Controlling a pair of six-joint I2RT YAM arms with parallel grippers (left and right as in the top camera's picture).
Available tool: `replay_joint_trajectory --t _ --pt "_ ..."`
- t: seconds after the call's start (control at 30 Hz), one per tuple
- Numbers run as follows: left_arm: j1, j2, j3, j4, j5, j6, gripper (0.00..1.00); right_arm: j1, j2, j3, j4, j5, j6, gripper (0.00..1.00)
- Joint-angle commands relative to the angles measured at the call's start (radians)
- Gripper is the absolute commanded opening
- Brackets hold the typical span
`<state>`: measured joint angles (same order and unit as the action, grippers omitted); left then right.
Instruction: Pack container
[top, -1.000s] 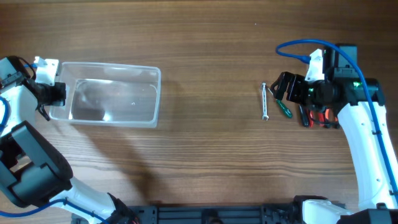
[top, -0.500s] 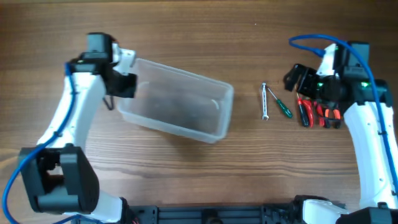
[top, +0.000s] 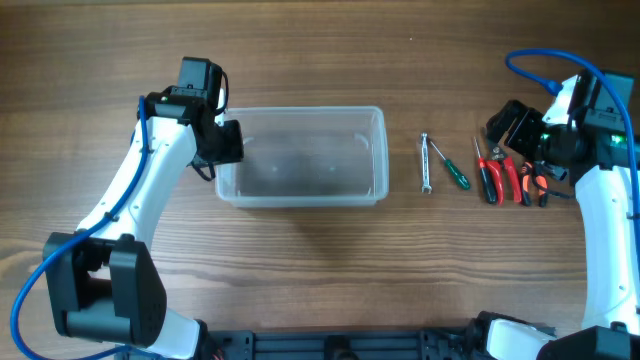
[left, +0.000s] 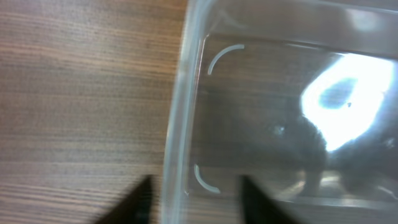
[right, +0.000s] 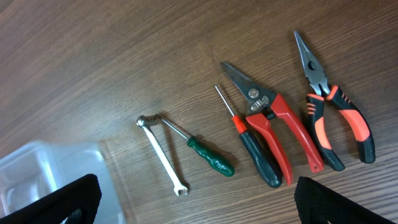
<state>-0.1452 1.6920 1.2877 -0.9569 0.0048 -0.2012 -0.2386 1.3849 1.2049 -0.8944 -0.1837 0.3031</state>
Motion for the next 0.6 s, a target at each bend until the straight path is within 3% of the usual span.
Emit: replay_joint_trajectory --t 0.0,0.1,0.27,0.47,0.57 --pt "-0.003 -0.008 0.005 -0.041 0.005 -0.016 0.99 -0.001 0.001 0.019 0.008 -0.019 0.013 1.0" --pt "0.0 -0.016 0.01 -0.063 0.003 -0.016 1.0 -0.001 0.001 0.019 0.024 0.016 0.01 1.0" --pt "0.116 -0.147 0.173 -0.156 0.001 -0.016 1.0 -0.002 0.001 0.018 0.058 0.296 -0.066 1.0" --pt "0.435 -0.339 0.238 -0.132 -0.052 -0.016 1.0 -0.13 0.082 0.013 0.061 0.219 -0.081 1.0" --pt "0.507 -0.346 0.238 -0.132 -0.051 -0.016 1.0 -0.156 0.157 0.013 0.009 0.141 -0.113 0.86"
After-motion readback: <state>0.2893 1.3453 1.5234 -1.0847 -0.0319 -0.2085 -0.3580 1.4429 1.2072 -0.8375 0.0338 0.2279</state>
